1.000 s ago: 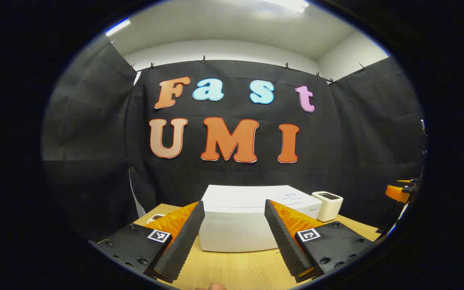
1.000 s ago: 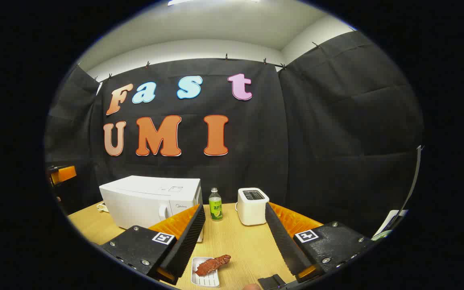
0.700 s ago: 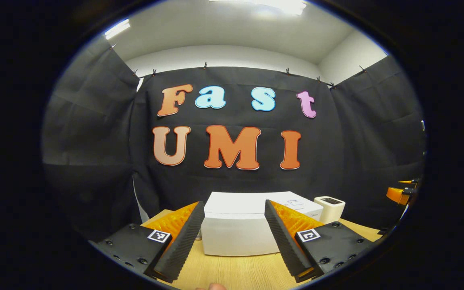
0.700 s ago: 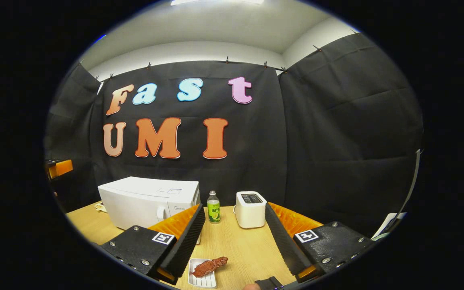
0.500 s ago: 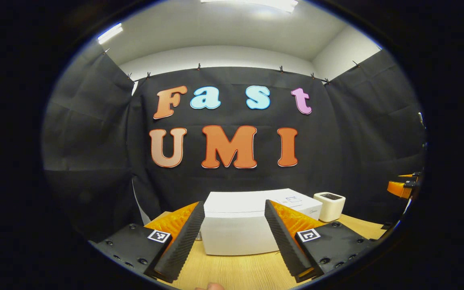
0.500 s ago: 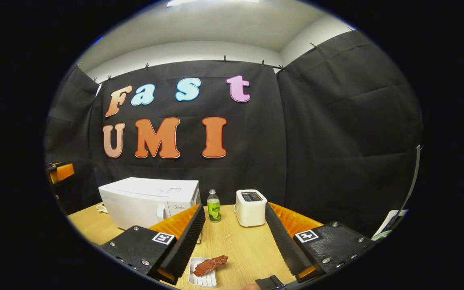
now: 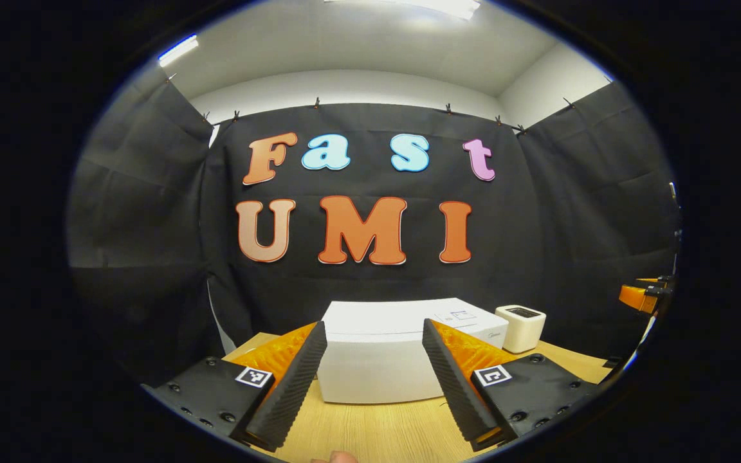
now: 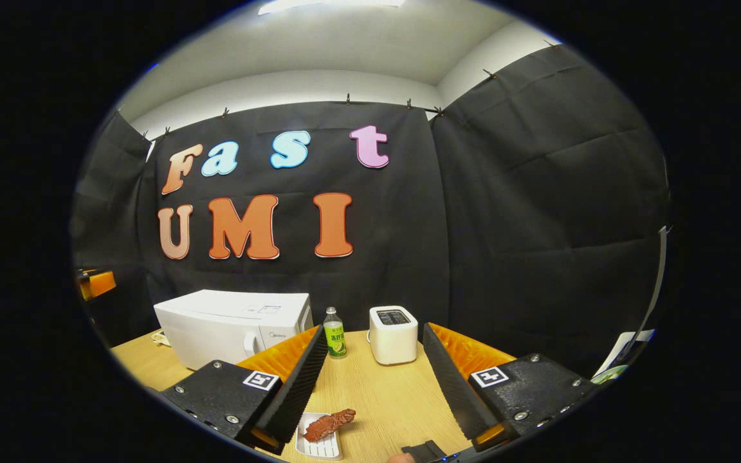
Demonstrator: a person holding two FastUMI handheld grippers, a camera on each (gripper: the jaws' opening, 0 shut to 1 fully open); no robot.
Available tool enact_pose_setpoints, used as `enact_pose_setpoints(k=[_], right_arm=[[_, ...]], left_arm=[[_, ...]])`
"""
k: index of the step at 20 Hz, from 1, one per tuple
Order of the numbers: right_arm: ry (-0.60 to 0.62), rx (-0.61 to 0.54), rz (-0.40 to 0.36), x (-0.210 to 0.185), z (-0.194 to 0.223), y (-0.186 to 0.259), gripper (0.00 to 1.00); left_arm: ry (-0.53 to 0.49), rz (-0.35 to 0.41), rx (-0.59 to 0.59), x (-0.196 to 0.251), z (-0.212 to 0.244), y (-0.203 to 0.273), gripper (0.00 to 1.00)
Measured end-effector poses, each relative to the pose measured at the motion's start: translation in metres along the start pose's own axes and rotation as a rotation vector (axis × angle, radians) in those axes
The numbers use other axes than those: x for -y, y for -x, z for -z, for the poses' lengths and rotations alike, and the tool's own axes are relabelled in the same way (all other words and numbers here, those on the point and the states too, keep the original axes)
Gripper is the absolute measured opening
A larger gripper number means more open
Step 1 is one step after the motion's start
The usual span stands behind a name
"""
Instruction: Open the microwave oven with the left hand, put the food in, and close the microwave oven.
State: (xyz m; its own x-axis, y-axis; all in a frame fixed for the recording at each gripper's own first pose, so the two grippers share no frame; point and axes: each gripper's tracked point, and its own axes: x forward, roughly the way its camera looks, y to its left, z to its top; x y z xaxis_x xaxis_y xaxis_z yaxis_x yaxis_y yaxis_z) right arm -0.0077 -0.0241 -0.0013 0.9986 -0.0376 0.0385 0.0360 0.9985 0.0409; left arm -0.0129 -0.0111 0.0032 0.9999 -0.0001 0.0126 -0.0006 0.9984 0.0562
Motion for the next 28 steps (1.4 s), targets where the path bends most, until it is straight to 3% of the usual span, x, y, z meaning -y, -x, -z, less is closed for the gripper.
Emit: enact_pose_setpoints(k=[6,7,9,13,20,28], right_arm=[[0.006,-0.007,-0.017,-0.003,-0.001,0.001,0.93],[0.002,-0.008,-0.023,-0.004,-0.002,0.002,0.88],[0.002,-0.007,-0.027,-0.004,-0.002,0.001,0.93],[-0.006,-0.011,-0.03,-0.004,-0.002,0.003,0.93],[-0.008,-0.029,-0.048,-0.006,0.003,0.007,0.93],[0.009,-0.059,-0.039,0.007,0.014,0.006,0.93]], left_arm=[[-0.014,-0.006,0.014,-0.001,-0.01,0.01,0.98],[-0.015,-0.009,0.02,-0.002,-0.013,0.011,0.95],[-0.021,-0.019,0.028,-0.002,-0.016,0.014,0.98],[0.014,0.041,0.0,0.029,-0.003,0.016,0.95],[0.013,0.152,-0.063,0.112,0.063,-0.011,0.98],[0.02,0.16,-0.13,0.177,0.153,-0.074,0.97]])
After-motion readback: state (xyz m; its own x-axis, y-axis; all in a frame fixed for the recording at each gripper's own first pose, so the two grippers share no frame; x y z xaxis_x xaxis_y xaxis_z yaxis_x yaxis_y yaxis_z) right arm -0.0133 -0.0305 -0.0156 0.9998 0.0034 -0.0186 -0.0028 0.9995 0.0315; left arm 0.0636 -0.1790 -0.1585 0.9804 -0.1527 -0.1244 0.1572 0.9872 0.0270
